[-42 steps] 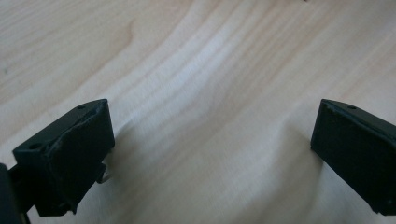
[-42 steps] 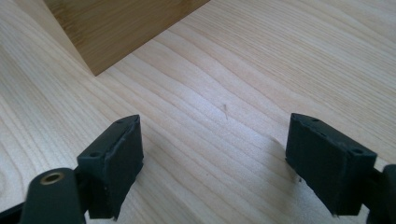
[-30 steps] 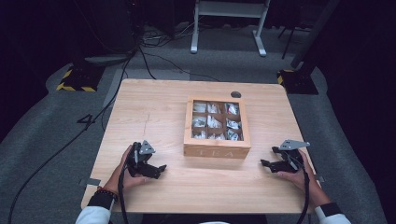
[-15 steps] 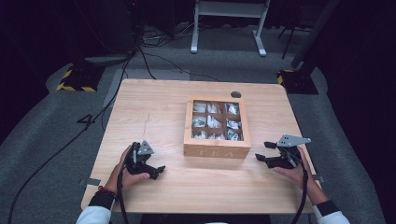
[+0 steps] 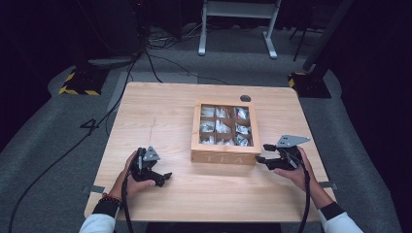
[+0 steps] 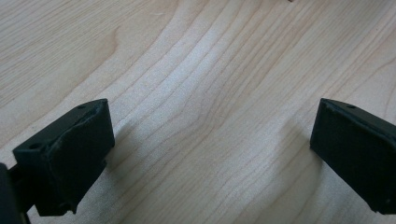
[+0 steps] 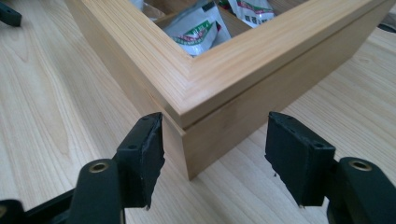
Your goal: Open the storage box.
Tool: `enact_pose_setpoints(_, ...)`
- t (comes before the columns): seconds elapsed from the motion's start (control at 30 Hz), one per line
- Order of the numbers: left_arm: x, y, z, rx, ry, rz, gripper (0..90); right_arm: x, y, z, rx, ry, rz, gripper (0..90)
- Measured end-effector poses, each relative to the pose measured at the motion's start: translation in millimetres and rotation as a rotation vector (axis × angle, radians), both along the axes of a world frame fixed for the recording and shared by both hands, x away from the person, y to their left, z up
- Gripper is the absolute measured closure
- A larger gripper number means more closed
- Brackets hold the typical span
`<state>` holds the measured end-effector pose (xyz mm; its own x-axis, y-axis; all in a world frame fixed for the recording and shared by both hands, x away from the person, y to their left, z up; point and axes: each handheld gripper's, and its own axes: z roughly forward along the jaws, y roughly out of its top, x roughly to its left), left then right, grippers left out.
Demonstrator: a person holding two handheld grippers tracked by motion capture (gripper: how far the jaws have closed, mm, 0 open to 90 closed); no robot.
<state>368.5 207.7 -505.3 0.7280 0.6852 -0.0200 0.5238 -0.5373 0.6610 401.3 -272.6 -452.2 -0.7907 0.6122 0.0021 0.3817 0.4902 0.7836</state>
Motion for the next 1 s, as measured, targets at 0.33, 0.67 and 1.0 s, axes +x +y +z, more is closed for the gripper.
enact_pose_setpoints(0.33, 0.1, 0.0, 0.0, 0.0, 0.0, 0.0, 0.2, 1.2, 8.3, 5.4, 0.002, -0.043, 0.001, 35.1)
enact_pose_setpoints(0.67, 1.3, -4.5, 2.1, -0.001, 0.006, 0.03, 2.7, -0.6, 7.0, 11.7, 0.043, -0.063, -0.006, 36.5)
enact_pose_setpoints(1.0, 8.8, -14.7, 23.8, -0.028, -0.064, -0.02, 16.9, -0.3, 7.3, 24.2, 0.092, -0.087, -0.009, 38.0)
